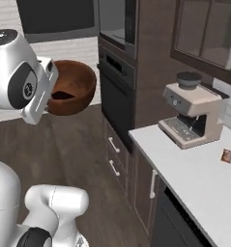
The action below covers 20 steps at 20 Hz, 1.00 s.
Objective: Pick the avocado from the sink and place it in the bowl. Then pick the bowl and place it in the microwave. Then close the microwave door and press the start button.
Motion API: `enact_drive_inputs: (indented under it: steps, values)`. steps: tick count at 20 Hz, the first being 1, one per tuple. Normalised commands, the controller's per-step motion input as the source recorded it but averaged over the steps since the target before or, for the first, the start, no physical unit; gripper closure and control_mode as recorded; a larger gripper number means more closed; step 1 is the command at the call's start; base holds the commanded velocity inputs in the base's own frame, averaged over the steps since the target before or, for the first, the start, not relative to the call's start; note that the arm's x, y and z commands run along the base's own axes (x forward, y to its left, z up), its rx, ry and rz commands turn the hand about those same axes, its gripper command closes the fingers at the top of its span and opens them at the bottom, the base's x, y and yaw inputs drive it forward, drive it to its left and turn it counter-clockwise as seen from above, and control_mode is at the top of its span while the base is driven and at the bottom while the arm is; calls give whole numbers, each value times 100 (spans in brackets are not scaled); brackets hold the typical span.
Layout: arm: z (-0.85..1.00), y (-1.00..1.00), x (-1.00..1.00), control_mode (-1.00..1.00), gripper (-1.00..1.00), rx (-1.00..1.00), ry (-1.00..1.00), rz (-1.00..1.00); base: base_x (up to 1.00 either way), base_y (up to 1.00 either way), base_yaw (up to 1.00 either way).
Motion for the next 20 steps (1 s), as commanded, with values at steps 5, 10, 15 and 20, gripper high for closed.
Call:
enact_drive_inputs:
  steps: [5, 10, 15, 20]
  values:
    - [0, 0, 0, 100, 100, 0, 0, 0, 92, 93, -29]
    - [0, 0, 0, 100, 100, 0, 0, 0, 61, 82, -19]
    - [0, 0, 0, 100, 100, 0, 0, 0, 35, 15, -16]
    - [0, 0, 0, 100, 100, 0, 0, 0, 80, 11, -18]
